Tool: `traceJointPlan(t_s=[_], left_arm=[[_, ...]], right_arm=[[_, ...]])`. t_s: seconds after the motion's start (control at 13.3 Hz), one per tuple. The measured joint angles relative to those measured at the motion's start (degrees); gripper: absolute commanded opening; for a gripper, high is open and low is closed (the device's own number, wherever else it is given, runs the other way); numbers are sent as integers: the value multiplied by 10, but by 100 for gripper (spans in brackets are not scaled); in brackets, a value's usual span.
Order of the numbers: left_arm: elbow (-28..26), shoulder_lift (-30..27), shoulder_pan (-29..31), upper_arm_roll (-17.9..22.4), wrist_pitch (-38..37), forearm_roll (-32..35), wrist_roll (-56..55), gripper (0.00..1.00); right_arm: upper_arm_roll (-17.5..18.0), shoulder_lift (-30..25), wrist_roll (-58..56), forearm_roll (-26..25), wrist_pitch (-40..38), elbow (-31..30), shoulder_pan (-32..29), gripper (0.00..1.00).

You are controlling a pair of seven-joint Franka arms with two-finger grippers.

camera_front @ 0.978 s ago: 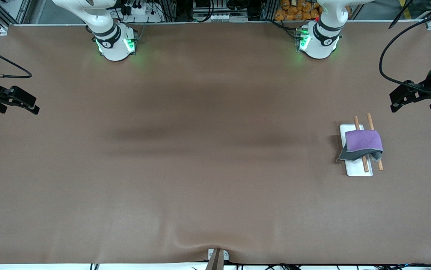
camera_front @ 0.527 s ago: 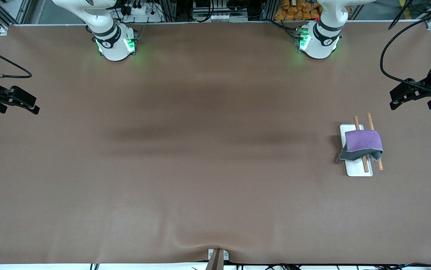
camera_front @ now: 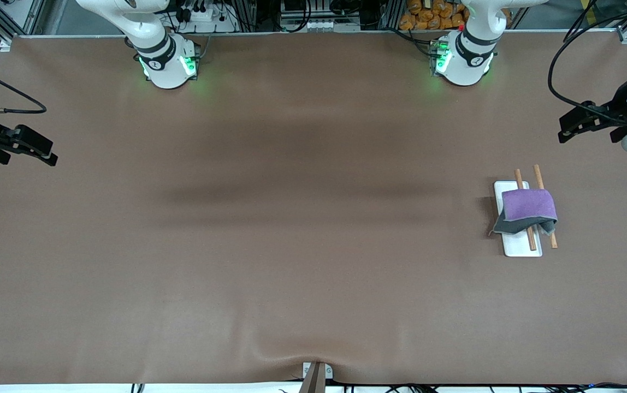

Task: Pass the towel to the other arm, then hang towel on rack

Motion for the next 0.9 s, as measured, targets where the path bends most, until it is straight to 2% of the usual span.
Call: traceJointPlan(t_s=[0.9], left_arm=[[5,-6,-4,10,-7,0,0,100]], right_arm=[[-1,0,0,0,-8,0,0,100]])
